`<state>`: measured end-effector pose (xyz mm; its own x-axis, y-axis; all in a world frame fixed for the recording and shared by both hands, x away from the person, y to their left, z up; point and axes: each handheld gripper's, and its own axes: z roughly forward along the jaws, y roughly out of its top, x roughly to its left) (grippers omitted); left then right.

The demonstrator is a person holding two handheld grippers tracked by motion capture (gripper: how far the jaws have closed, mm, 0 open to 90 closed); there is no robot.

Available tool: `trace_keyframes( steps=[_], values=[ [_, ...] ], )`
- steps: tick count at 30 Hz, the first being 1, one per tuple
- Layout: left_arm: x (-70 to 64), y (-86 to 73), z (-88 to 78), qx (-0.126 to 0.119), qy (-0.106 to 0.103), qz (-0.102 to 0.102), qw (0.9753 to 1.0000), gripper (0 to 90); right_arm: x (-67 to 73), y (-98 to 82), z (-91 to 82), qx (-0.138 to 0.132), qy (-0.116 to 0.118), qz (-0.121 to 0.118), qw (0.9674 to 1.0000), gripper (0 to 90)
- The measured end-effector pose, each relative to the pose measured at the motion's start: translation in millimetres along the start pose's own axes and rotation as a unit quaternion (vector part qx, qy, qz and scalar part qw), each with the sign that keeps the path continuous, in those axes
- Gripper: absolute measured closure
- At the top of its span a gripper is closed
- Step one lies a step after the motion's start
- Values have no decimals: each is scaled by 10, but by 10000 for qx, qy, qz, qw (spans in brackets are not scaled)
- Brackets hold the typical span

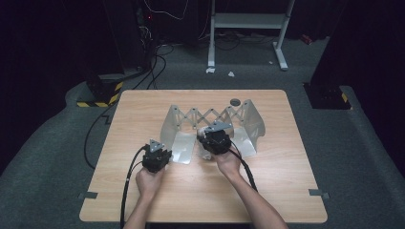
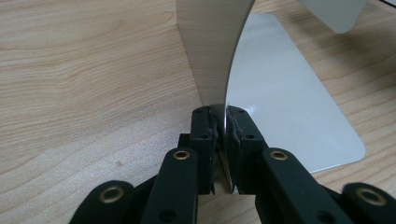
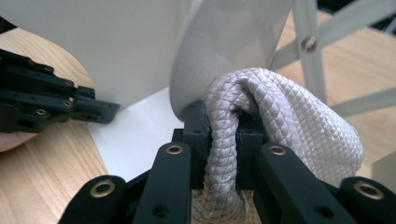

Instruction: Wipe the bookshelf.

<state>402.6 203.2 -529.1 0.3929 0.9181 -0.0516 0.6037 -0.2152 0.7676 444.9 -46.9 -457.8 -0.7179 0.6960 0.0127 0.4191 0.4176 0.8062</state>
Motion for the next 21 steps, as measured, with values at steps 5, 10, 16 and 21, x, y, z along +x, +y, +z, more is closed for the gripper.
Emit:
trace_keyframes(
  steps=[5,10,16,21],
  values=[
    [-1,0,-1,2,5,6,10000,809,-57,-122,197,214,17,157,9996,800],
    [-2,0,-1,2,7,7,10000,810,-99,-229,371,476,20,256,9985,800],
    [-6,-1,-1,1,18,8,10000,810,-106,-302,436,585,51,323,9977,799],
    [-9,-1,-1,5,24,11,10000,810,-97,-328,438,588,63,310,9978,799]
  ],
)
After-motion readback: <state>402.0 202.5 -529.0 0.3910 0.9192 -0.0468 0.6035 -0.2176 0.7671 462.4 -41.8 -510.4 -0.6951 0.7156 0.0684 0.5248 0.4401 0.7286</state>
